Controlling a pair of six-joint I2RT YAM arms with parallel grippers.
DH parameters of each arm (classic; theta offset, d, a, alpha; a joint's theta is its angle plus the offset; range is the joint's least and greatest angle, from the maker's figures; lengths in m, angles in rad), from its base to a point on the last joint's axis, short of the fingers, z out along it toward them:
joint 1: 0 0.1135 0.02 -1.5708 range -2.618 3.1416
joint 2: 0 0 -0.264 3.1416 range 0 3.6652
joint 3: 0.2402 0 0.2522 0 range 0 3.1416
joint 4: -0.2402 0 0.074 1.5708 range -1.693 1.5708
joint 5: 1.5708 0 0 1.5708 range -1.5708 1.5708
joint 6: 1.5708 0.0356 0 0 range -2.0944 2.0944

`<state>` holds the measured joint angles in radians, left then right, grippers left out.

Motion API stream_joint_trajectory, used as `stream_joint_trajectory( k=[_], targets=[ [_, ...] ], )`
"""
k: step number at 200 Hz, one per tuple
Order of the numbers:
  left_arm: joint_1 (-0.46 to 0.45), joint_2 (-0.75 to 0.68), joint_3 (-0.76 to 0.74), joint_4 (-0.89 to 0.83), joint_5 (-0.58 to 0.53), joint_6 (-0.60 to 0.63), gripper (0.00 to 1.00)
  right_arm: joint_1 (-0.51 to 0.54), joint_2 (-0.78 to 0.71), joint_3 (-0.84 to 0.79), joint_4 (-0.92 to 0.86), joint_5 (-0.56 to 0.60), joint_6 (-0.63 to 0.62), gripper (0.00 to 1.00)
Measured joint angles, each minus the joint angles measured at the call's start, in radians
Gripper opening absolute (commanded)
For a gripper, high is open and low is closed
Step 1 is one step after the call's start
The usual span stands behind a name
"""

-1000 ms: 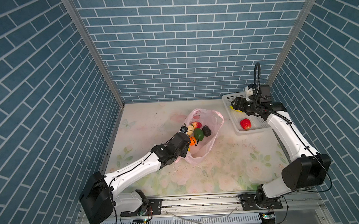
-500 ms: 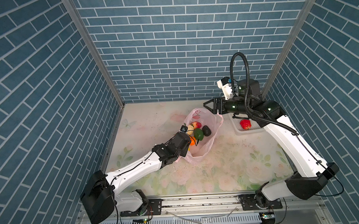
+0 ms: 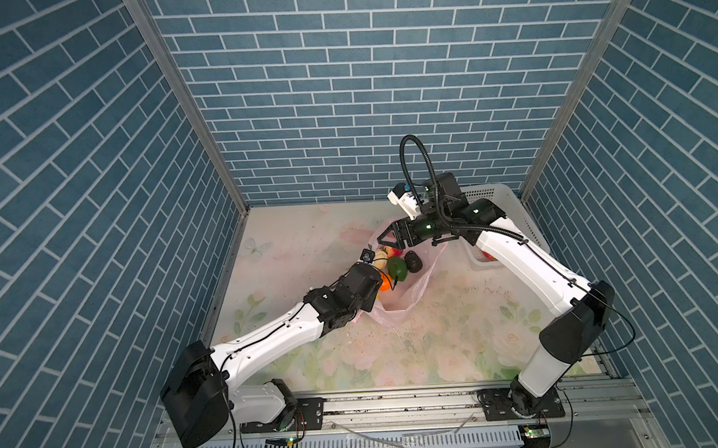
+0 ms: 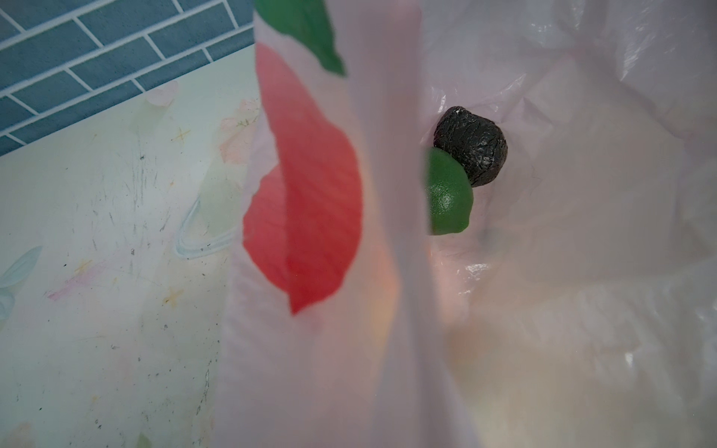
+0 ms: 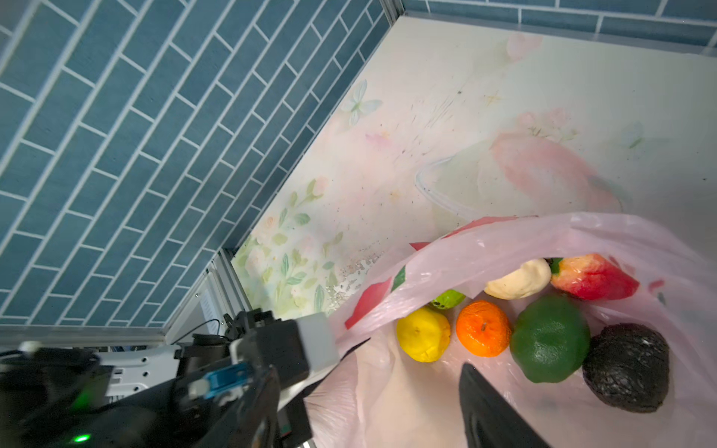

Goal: Untie the knot of the plastic bag and take out the fruit
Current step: 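Move the empty right gripper back over the bag opening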

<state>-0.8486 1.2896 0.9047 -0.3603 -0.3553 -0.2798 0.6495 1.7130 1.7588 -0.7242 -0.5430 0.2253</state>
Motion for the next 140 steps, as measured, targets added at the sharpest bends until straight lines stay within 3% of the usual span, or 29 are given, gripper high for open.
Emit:
stream_joint_trajectory(
  k=[92, 140],
  targets=[
    [0.080, 0.063, -0.031, 0.091, 0.002, 0.040, 0.00, -0.076, 0.126, -0.281, 0.232, -0.055, -0.103, 0.68],
    [0.117, 0.118, -0.077, 0.154, 0.017, 0.068, 0.00, -0.050, 0.169, -0.356, 0.376, 0.020, -0.092, 0.71]
  ],
)
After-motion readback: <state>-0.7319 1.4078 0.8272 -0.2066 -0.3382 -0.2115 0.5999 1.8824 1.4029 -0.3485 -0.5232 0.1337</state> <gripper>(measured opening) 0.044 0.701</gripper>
